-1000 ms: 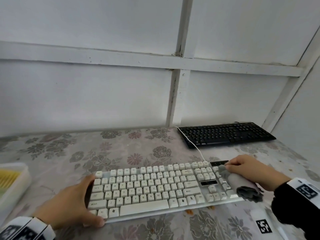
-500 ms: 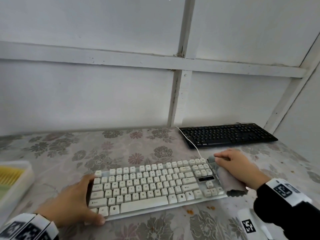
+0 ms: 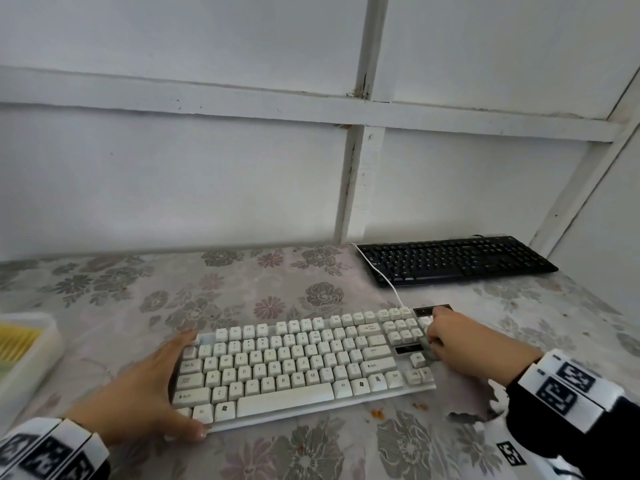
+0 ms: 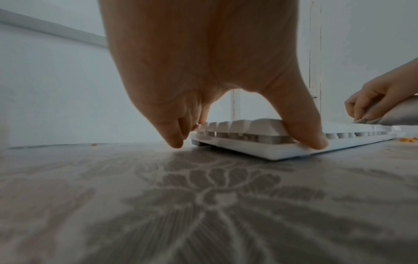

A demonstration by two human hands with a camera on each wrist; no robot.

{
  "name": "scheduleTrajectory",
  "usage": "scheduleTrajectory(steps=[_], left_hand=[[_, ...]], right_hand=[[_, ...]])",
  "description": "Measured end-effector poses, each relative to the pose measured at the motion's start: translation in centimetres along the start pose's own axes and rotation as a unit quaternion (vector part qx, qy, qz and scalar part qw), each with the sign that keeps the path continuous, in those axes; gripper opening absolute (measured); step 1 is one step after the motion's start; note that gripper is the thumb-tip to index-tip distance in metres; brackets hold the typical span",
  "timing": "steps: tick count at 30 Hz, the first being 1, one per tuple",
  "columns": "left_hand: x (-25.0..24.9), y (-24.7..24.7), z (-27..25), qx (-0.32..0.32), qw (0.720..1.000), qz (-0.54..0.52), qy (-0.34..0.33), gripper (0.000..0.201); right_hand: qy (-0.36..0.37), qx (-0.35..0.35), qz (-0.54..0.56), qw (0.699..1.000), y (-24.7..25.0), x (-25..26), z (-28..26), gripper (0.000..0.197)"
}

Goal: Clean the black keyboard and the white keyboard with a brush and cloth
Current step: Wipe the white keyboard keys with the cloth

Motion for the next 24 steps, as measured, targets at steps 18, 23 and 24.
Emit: scheduleTrajectory(steps=[18,23,24], left_hand=[[0.2,0.0,0.2,-0.009,1.000,0.020,0.006,0.137],[0.1,-0.1,0.0,0.002,1.000,0.022,0.005,0.153],[0.1,-0.1,0.0,0.003,1.000,0.021,0.004,0.153]], right_hand=[[0.006,0.150,-0.209,0.966,0.5,-1.8,0.5,0.019],[0.029,0.098,-0.120,0.988,1.8,-2.4,-0.1,0.013],[0.044,0.081,-0.086,0.992,2.1,-2.0,-0.1,0.016]])
Point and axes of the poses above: each hand's wrist, its own z-axis towards the middle knuckle, its own y-axis out of the back of the hand, x = y × z, the point moved 7 cm from there along z, towards the middle knuckle, and after that the axes turned 1 degree about x, right-handed, at the moved point
